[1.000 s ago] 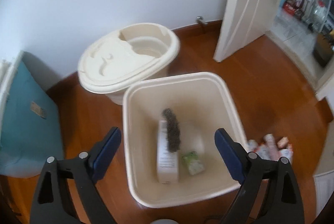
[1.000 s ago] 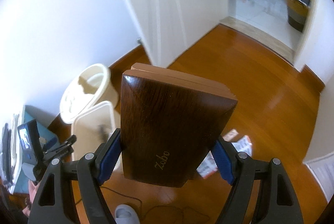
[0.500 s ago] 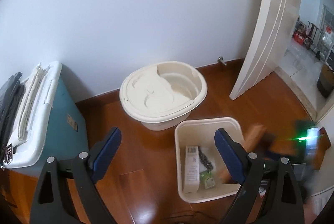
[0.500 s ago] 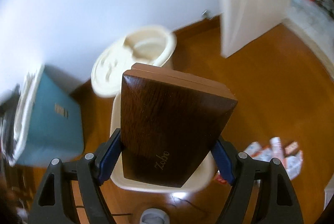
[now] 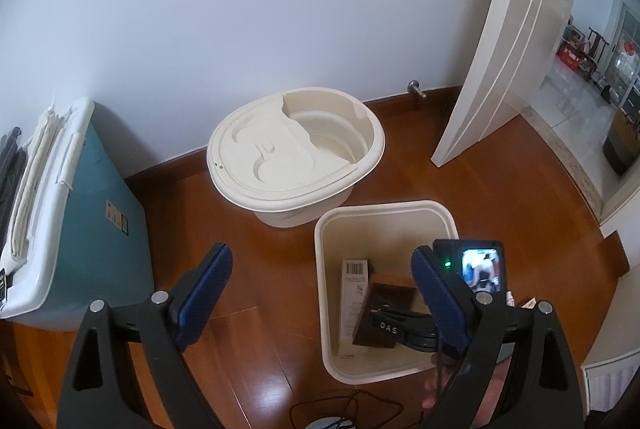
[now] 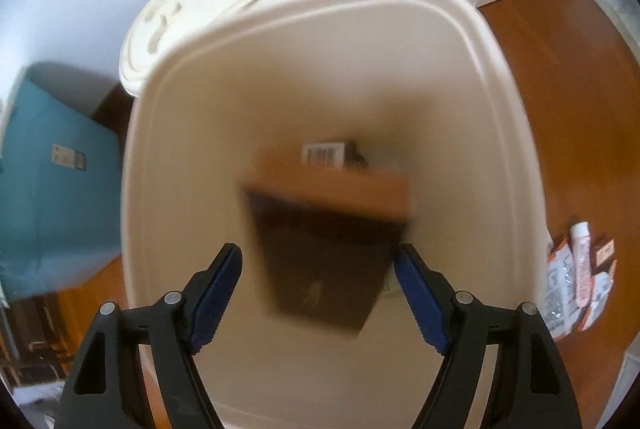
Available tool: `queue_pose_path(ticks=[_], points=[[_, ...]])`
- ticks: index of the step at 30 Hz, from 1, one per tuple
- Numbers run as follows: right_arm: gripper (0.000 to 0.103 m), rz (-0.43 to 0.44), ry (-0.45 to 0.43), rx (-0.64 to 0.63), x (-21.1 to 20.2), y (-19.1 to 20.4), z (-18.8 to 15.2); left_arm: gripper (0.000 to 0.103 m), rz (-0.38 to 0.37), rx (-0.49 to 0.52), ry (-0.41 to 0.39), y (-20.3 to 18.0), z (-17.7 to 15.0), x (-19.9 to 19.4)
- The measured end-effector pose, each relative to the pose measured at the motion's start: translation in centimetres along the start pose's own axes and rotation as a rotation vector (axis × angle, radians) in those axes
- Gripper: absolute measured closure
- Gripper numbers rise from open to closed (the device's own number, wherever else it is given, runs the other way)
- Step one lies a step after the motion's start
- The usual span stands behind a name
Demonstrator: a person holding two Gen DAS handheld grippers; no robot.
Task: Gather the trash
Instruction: 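Lower the brown Zobo box into the wastebasket and open the right tool, then grasp the white cake-powder bag from the pile with the right tool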
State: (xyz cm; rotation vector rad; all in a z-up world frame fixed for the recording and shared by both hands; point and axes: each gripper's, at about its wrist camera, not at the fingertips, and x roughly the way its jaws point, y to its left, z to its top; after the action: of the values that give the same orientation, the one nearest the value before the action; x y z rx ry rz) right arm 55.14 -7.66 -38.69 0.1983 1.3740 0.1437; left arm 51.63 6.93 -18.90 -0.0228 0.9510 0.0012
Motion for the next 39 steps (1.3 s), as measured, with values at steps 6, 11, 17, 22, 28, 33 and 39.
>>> queue_pose_path(ticks=[6,11,17,22,28,33,39], points=[[0.016,0.069,-0.061,-0.106,-9.0,-2.8,-0.9,0.012,-0.084,0.065,-0.021,-2.8,-0.6,-1.3],[0.001,-0.034,-0.148,-0.115,-17.5,-14.1,-5.0,0.012,-0.151,0.218,-0.018,-9.9,-2.2,-2.3],[0.000,-0.137,-0.042,0.202,-16.8,-34.1,-12.4,0.012,-0.251,0.344,0.067,-20.7,-6.4,-0.1],[0.000,0.026,0.040,0.721,-10.3,-47.6,-20.7,0.012,-0.275,0.355,0.186,-27.5,-11.1,5.3],[0.000,0.204,0.072,1.116,-1.7,-54.0,-24.7,0.012,-0.245,0.363,0.242,-31.8,-15.1,9.6],[0.000,0.237,0.019,1.121,1.6,-54.4,-22.5,0.012,-0.233,0.354,0.262,-33.1,-16.8,12.0],[0.000,0.161,0.046,1.189,4.7,-54.5,-21.3,0.012,-0.210,0.396,0.240,-33.7,-17.8,13.0]])
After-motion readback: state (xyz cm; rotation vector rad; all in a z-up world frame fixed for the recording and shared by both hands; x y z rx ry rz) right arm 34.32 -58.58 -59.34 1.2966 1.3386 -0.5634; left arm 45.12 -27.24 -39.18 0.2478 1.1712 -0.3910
